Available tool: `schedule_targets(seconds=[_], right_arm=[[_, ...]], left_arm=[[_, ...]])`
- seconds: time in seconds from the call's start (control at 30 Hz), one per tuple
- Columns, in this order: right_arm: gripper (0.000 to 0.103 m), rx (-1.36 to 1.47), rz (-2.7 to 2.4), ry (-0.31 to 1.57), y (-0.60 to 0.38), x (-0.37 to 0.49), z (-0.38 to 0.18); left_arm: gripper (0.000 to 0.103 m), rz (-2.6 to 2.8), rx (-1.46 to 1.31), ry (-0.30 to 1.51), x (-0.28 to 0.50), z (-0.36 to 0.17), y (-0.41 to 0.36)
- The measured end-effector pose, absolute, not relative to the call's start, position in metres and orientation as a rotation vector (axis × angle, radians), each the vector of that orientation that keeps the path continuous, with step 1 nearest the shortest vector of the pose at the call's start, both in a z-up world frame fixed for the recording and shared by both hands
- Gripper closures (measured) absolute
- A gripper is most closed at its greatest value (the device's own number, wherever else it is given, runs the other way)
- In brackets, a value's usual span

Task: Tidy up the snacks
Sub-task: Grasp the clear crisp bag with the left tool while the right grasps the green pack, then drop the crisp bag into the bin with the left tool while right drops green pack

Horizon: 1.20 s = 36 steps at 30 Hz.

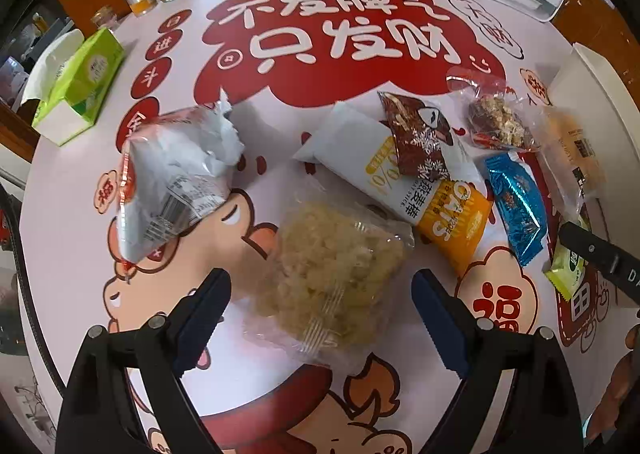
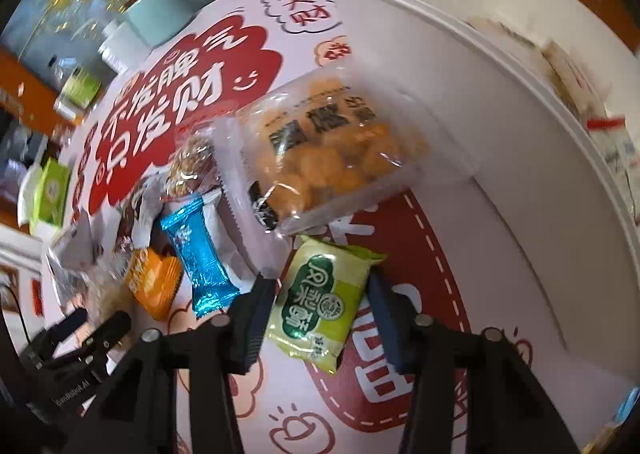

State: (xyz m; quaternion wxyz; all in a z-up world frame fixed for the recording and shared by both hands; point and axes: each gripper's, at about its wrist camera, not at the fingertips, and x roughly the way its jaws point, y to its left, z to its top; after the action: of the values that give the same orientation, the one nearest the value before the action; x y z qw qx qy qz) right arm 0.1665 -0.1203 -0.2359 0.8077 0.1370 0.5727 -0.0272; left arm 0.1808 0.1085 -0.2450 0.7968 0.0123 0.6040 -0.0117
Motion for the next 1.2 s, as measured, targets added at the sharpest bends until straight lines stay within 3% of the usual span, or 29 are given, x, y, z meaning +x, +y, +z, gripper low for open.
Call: schedule_targets(seconds=[0.17, 0.4, 0.57, 0.8, 1.2], right_arm=[[0.058, 0.218, -0.040, 1.219, -0.116, 0.164, -0.235], [0.060, 0.184, 0.004, 1.220, -0.115, 0.154, -0.235], [0.061, 0.252, 0.064, 1.237, -0.119, 0.142, -0.235], [0.061, 0.256, 0.116, 1.188, -0.120, 0.117, -0.211], [0.061, 0.207, 0.128, 1.041, -0.136, 0.083, -0.150]], left_arm=[[0.012, -0.030, 0.000, 1.325, 0.183, -0.254, 0.108], [0.035, -0.016, -0.008, 1.326, 0.185, -0.257, 0.111], [0.045, -0.031, -0.047, 1.332, 0.178, -0.251, 0.113], [0.048, -0.093, -0.023, 1.301, 0.152, -0.225, 0.092], [0.048, -0.316, 0.106, 1.091, 0.132, -0.126, 0.004]])
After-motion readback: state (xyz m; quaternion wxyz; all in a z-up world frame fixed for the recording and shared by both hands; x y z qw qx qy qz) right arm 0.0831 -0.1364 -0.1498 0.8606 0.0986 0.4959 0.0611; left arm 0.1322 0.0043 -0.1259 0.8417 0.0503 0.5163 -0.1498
